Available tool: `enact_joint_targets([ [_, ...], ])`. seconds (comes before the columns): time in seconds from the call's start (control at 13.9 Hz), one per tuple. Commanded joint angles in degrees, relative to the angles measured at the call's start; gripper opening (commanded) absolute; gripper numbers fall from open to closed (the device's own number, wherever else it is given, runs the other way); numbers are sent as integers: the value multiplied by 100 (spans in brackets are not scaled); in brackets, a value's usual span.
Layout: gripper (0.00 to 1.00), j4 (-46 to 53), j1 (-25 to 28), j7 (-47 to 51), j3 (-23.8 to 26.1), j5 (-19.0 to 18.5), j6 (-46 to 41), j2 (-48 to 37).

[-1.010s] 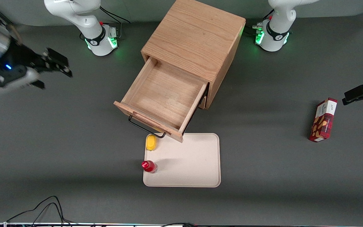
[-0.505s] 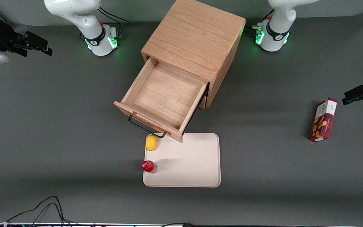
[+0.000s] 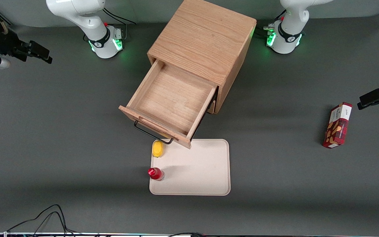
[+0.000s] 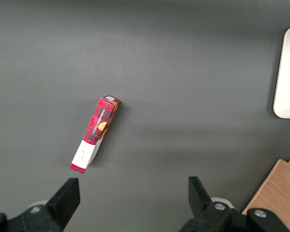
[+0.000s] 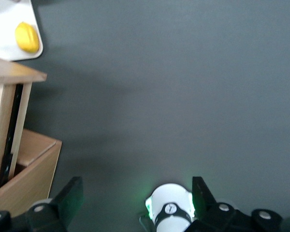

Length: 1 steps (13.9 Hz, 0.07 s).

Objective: Open upper drawer

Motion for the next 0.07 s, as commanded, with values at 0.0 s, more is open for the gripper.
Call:
enact_joint_targets([
  [0.0,100,24,2,133,0,-142,176,107],
])
